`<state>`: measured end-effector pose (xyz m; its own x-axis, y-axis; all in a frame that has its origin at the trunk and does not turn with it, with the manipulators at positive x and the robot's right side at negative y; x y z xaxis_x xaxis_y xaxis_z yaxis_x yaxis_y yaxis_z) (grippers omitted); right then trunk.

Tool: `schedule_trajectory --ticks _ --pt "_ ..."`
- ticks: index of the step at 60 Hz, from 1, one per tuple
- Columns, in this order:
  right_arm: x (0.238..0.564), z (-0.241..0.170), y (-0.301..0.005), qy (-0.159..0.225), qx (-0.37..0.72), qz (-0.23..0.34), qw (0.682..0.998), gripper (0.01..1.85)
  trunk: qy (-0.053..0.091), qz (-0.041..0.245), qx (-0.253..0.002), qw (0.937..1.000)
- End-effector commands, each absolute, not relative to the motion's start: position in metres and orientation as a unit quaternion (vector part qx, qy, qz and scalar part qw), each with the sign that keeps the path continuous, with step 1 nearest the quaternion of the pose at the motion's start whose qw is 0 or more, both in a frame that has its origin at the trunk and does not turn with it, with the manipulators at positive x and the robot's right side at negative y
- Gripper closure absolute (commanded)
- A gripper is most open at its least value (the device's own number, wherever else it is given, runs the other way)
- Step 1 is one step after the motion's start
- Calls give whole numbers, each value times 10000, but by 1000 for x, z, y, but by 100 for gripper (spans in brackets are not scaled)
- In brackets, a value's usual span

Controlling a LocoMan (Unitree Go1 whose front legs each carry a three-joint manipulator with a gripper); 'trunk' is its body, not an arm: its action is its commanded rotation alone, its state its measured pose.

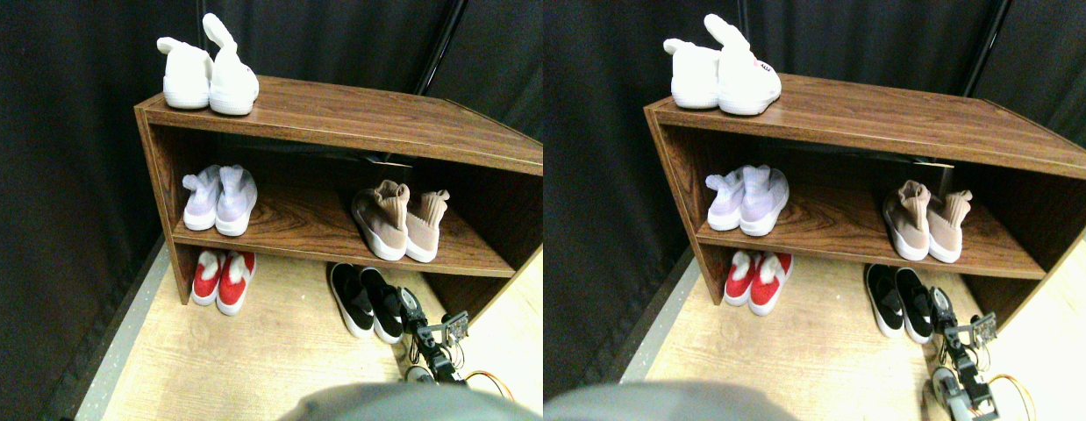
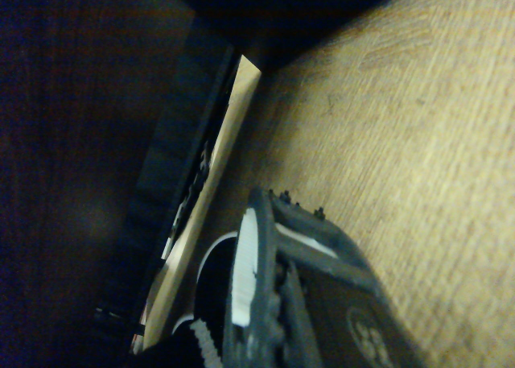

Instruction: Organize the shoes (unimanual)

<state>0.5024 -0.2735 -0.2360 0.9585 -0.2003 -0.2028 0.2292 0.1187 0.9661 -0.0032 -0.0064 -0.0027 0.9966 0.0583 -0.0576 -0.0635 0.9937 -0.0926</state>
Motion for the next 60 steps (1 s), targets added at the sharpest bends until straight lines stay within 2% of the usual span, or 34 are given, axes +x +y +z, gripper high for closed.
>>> schedule_trajectory --ticks 1,9,18,32,46,58,60 --pt "505 -229 -270 -54 6546 -1242 7457 180 359 350 -608 9969" --pt "503 -228 -265 -83 6635 -1311 7366 180 360 351 -617 9968" --pt "502 -230 -262 -92 6630 -1208 7388 180 344 369 -637 9967" --pt "500 -229 -261 -109 6630 -1344 7364 180 344 360 -640 9967" --pt "502 -230 -270 -184 6613 -1333 7380 180 333 335 -613 9970" --pt "501 -223 -282 -363 6397 -1334 7561 180 271 268 -551 9978" --pt "500 -219 -285 -441 6168 -1304 7750 180 266 250 -536 9979"
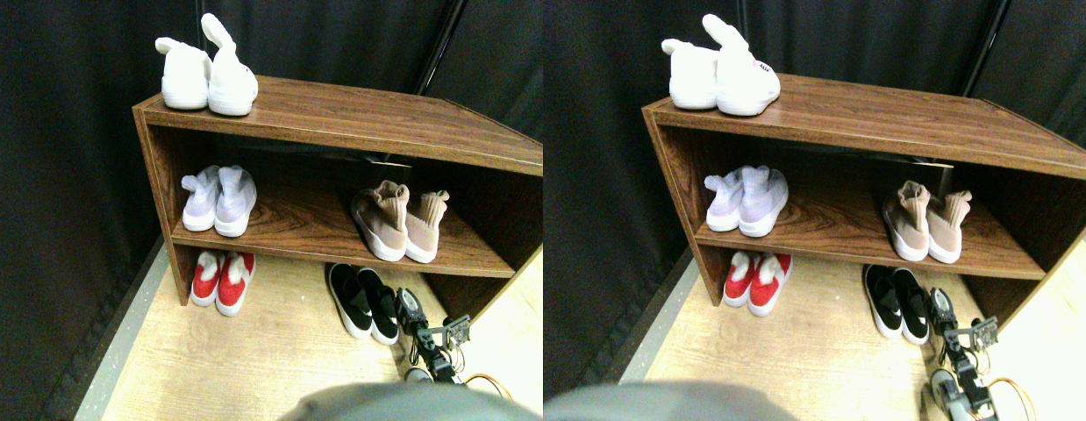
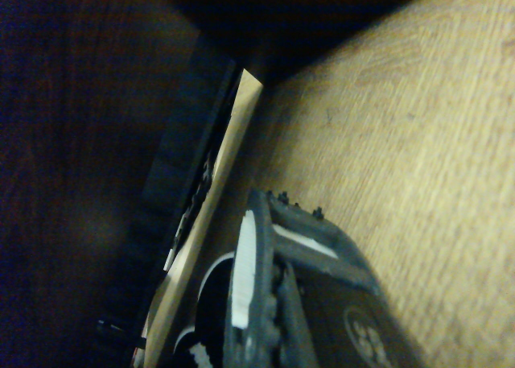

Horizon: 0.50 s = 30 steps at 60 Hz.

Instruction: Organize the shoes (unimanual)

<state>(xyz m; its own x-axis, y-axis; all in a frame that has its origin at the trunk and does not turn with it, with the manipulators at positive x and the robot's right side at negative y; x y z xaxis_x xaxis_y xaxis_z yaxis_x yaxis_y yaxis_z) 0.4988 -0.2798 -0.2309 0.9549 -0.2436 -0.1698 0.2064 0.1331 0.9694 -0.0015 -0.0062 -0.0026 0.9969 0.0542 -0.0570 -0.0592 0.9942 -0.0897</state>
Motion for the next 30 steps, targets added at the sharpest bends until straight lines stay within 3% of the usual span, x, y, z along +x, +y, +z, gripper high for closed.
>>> schedule_trajectory --ticks 1,12,16,30 --pt "500 -216 -287 -419 6118 -1288 7793 180 263 242 -533 9979" --pt "494 -198 -300 -585 6109 -1306 7787 180 223 130 -475 9985" --pt "492 -193 -308 -523 6084 -970 7860 180 208 102 -455 9987" --pt "469 -174 -324 -696 6086 -819 7862 180 162 10 -438 9989"
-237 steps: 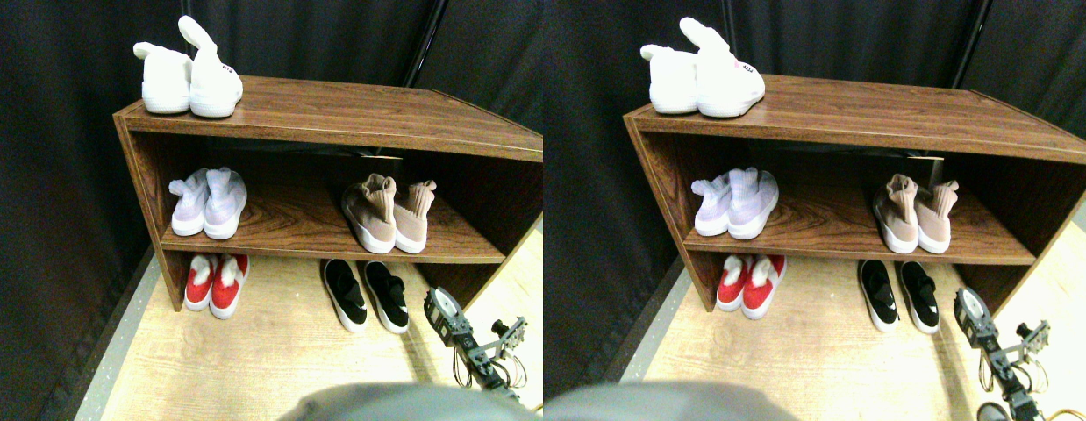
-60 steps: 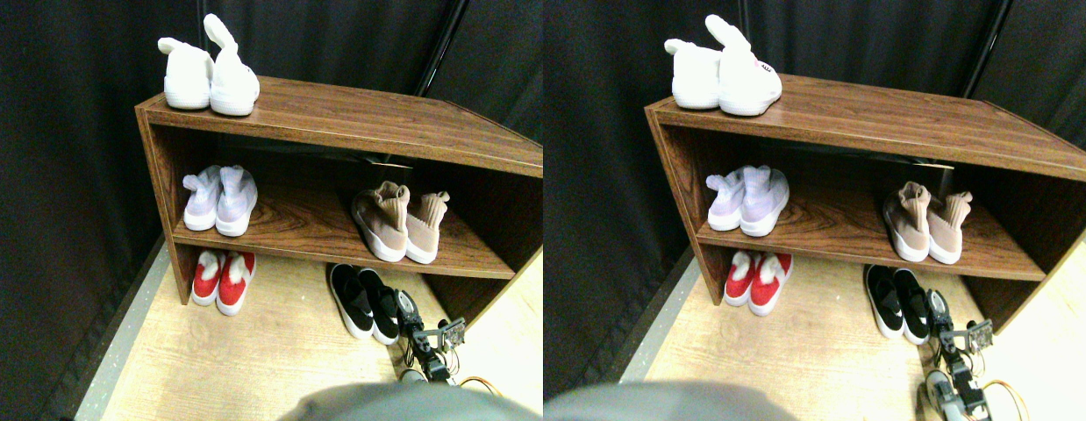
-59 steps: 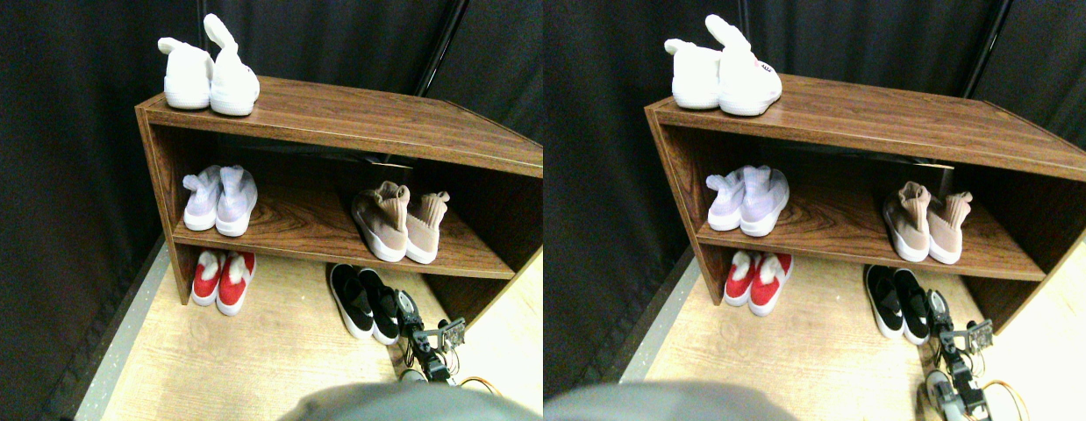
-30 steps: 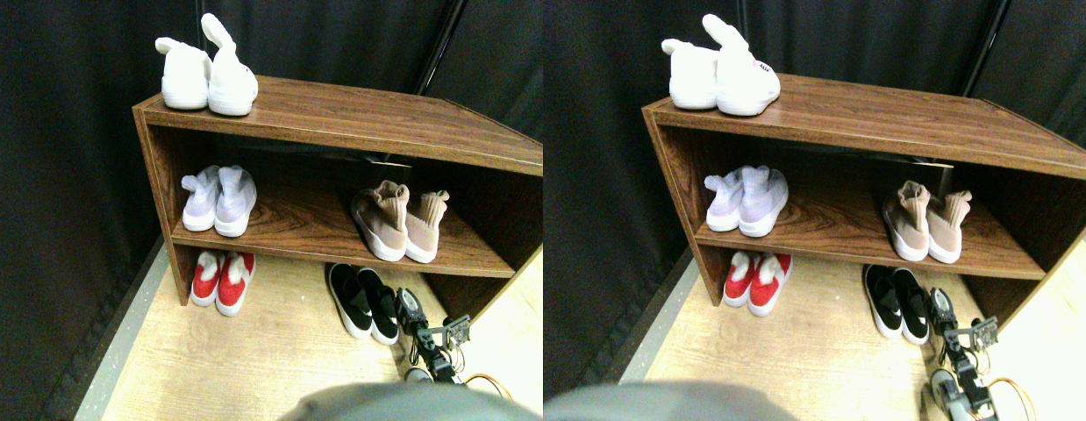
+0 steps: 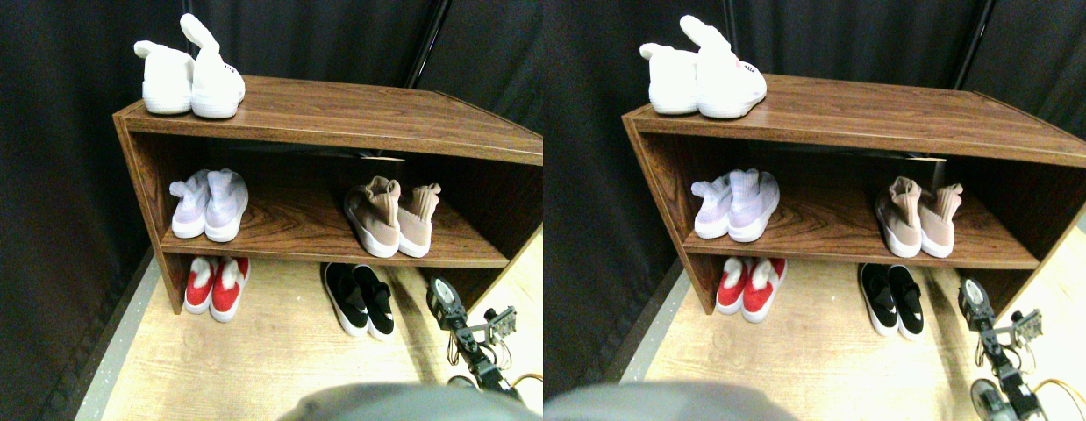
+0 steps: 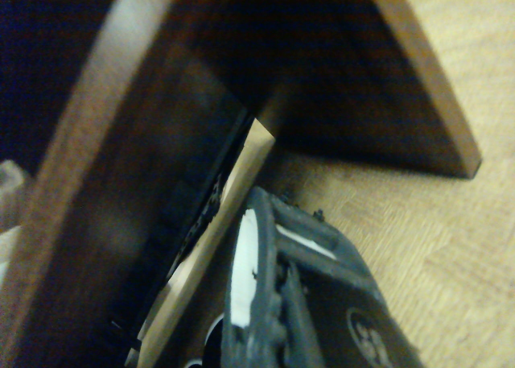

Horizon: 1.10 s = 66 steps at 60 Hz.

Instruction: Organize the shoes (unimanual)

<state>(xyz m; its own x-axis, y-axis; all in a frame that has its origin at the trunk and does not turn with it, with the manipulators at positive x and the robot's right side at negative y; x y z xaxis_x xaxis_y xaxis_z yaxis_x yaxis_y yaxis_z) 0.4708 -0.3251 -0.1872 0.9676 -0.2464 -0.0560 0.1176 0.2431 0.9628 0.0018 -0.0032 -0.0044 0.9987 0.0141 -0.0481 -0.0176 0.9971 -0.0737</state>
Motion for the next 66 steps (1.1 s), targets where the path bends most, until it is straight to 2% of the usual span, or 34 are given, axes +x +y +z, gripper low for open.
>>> schedule_trajectory --ticks 1,6,10,12,19,28,34,46,66 --pt "467 -172 -326 -720 6085 -816 7861 180 162 9 -439 9989" --pt "459 -165 -331 -757 6051 -755 7889 180 157 -3 -428 9990" --pt "451 -160 -334 -658 5967 -345 7990 180 158 -8 -424 9990" --pt "448 -159 -334 -647 5942 -313 8011 180 164 -7 -419 9990" --pt "435 -154 -332 -551 6027 -115 7960 180 154 -4 -421 9990" --pt "412 -145 -322 -518 5980 12 7998 180 157 13 -418 9990" --pt "396 -138 -315 -429 6095 248 7913 180 163 18 -415 9990" --pt "373 -122 -301 -363 6004 751 7953 180 146 22 -412 9990" --pt "358 -106 -267 -261 5882 1099 8008 180 86 35 -445 9990"
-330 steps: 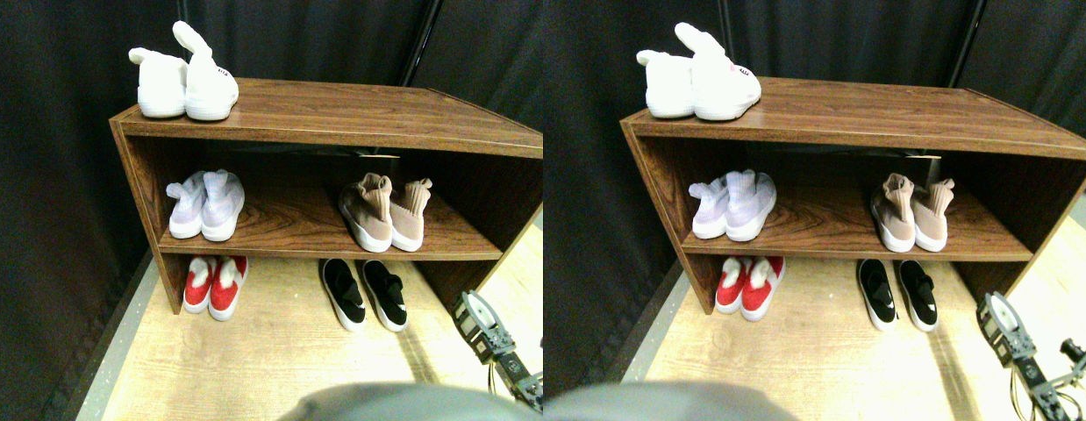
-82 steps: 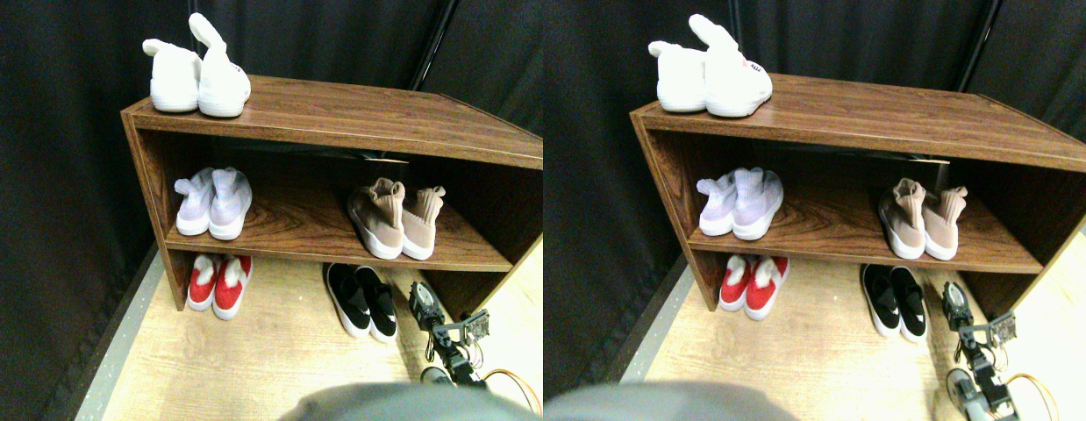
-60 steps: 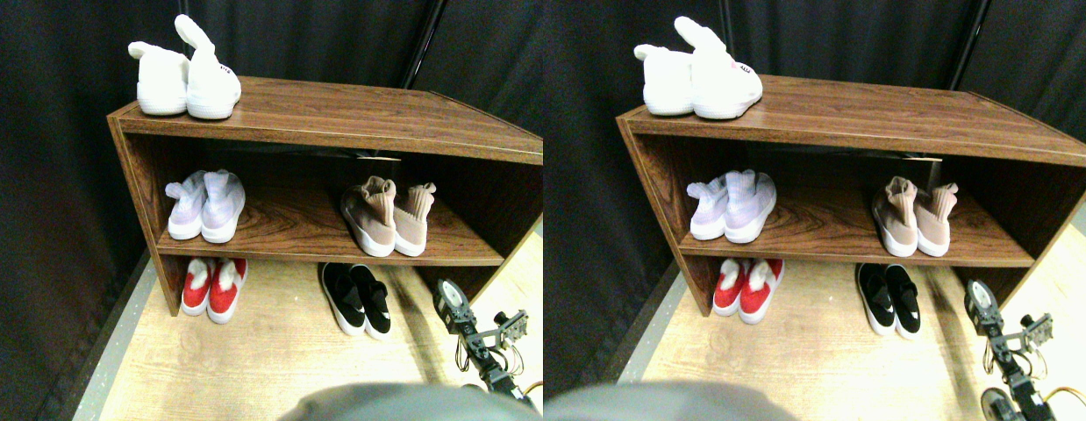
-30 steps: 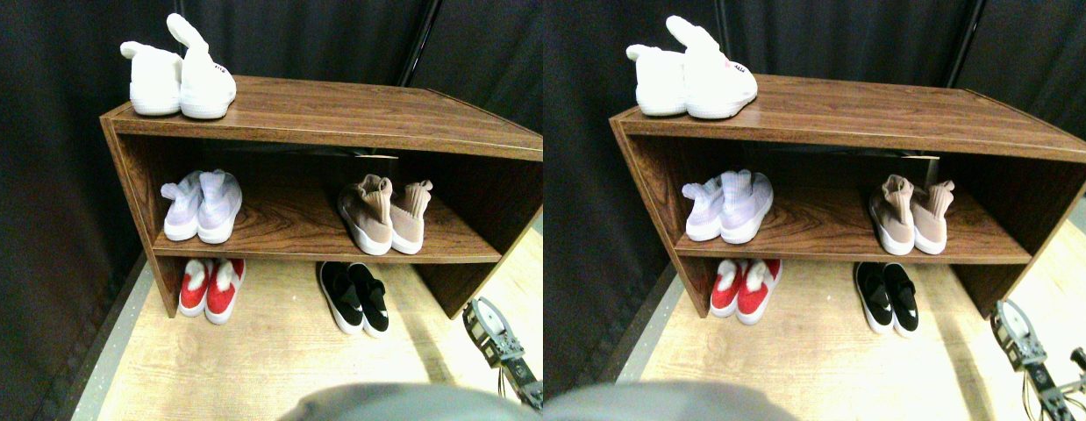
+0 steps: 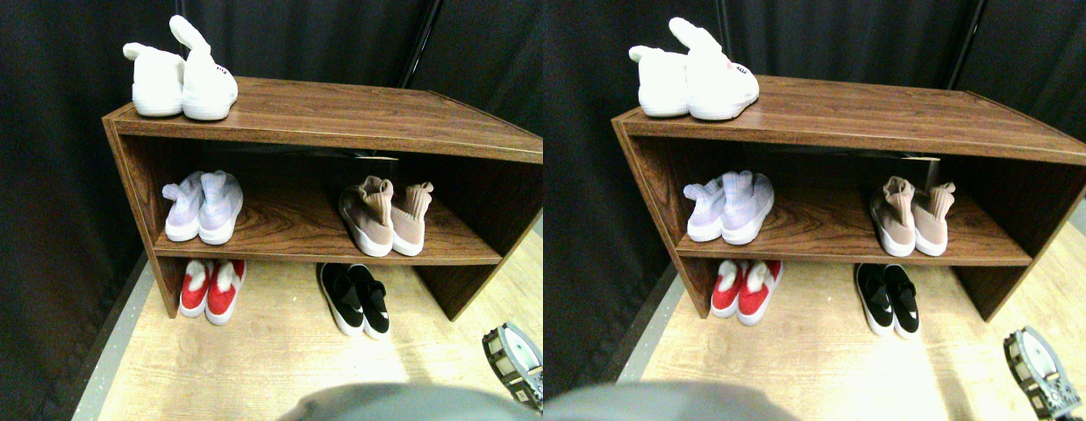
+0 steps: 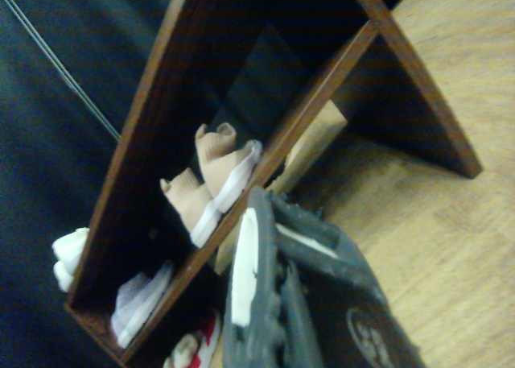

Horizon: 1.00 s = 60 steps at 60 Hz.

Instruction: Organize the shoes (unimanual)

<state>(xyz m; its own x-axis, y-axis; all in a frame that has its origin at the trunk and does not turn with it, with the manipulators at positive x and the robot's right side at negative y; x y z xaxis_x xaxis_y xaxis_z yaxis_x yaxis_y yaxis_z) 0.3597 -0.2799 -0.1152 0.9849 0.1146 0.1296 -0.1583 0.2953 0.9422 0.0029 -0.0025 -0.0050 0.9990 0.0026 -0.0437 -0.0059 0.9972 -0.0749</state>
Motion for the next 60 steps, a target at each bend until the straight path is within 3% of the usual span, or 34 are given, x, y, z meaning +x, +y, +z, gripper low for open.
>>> schedule_trajectory --ticks 1,20,60 --pt "358 -106 -266 -253 5882 1106 8007 180 86 35 -445 9990" --pt "358 -97 -242 -179 5993 1345 7889 180 53 59 -468 9989" --pt "368 -101 -238 -169 5947 1300 7932 180 65 66 -494 9987"
